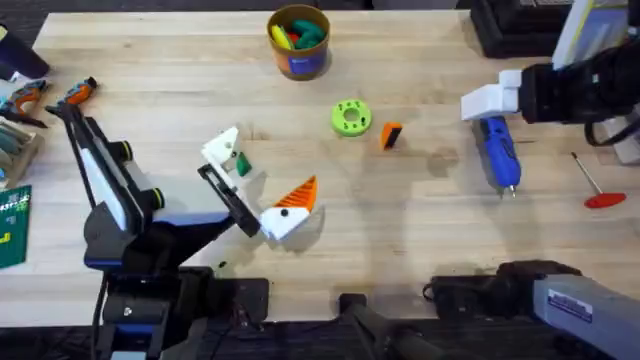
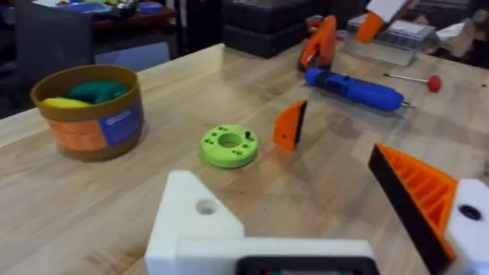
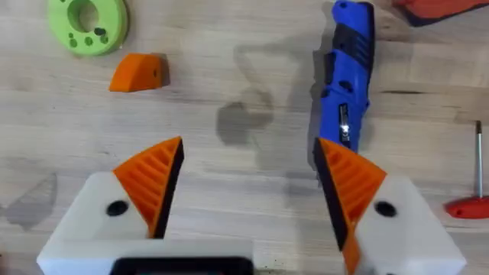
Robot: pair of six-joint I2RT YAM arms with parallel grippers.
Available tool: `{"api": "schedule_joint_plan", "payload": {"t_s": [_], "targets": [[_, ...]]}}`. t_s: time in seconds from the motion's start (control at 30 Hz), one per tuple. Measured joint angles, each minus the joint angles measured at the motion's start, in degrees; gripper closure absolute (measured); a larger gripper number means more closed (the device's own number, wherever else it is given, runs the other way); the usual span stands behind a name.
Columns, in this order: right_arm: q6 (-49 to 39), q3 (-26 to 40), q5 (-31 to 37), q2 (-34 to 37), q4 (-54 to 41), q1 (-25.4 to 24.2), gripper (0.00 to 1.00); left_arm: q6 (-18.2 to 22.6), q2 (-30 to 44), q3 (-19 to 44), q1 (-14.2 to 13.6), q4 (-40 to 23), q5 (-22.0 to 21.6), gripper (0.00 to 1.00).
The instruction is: Pick up the gripper from the table and insert it into the empty holder that is missing its gripper. Then pick up a screw, insert it into the mounting hole, and use the screwdriver to tighten it. Finally, clean up the table by picking up the vegetable and placing it into the bucket.
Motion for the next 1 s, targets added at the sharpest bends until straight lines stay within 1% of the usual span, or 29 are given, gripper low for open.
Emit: {"api": "schedule_joint_plan", "payload": {"t_s": [0.1,0.43,1.0], "targets": [[0.00,0.00,0.00,0.00,0.00,0.00,0.022,0.28,-0.02,0.00,0.00,-0.24,1.81,0.015],[0.00,0.00,0.00,0.00,0.00,0.00,0.022,0.61,0.00,0.02,0.00,-0.61,4.70,0.015],[0.00,0.00,0.00,0.00,0.00,0.00,0.022,0.62,0.00,0.04,0.00,-0.89,6.95,0.015]]}}
